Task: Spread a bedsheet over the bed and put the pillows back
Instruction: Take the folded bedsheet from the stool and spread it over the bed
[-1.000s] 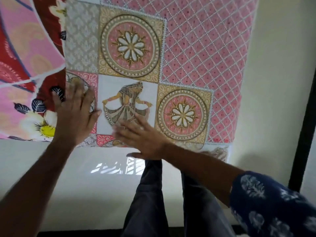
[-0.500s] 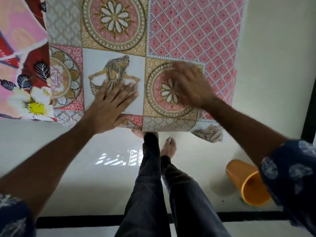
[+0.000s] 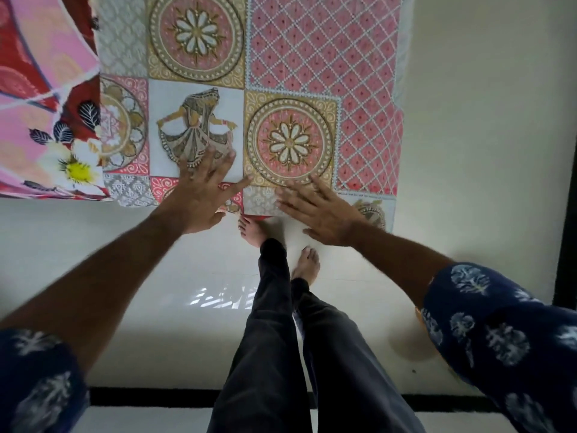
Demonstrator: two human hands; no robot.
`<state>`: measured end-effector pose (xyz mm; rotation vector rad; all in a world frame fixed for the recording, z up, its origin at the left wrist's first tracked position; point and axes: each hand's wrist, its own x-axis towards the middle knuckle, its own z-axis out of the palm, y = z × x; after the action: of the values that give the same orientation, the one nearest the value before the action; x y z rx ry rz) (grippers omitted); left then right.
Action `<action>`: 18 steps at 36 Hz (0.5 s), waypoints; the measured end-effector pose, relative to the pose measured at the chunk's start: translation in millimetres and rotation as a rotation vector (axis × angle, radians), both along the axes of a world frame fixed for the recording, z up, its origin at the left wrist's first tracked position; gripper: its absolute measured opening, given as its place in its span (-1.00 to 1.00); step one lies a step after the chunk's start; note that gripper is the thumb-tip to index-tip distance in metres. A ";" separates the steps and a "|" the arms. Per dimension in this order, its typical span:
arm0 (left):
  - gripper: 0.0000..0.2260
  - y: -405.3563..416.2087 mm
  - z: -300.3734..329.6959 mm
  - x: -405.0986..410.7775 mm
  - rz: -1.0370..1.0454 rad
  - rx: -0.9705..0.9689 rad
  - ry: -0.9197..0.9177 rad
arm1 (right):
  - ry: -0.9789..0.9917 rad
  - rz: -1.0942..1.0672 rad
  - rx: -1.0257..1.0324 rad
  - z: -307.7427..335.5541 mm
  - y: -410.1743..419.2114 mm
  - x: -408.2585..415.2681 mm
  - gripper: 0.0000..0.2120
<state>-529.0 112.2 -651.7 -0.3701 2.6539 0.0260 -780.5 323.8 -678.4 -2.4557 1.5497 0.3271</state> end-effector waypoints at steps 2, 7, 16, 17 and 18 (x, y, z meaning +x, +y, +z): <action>-0.12 6.0 5.2 -3.1 -0.003 -0.004 -0.020 | -0.016 0.050 0.040 3.5 13.0 -5.7 -0.22; -0.29 18.9 1.9 -28.6 -0.071 -0.018 0.117 | -0.210 -0.227 -0.069 14.7 18.4 -42.8 -0.35; 0.10 70.7 -36.6 -124.5 -0.030 -0.016 0.182 | -0.083 -0.624 0.009 -11.1 40.5 -93.8 0.20; 0.12 76.2 -38.7 -128.3 -0.023 -0.031 0.174 | -0.068 -0.631 -0.014 -15.3 48.4 -91.3 0.11; 0.13 80.0 -40.0 -130.4 -0.019 -0.045 0.165 | -0.042 -0.631 -0.042 -19.1 55.9 -89.7 0.01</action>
<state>-659.4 192.2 -691.7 -0.3725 2.8247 -0.0091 -870.3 379.8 -697.5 -1.8423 2.2054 0.1264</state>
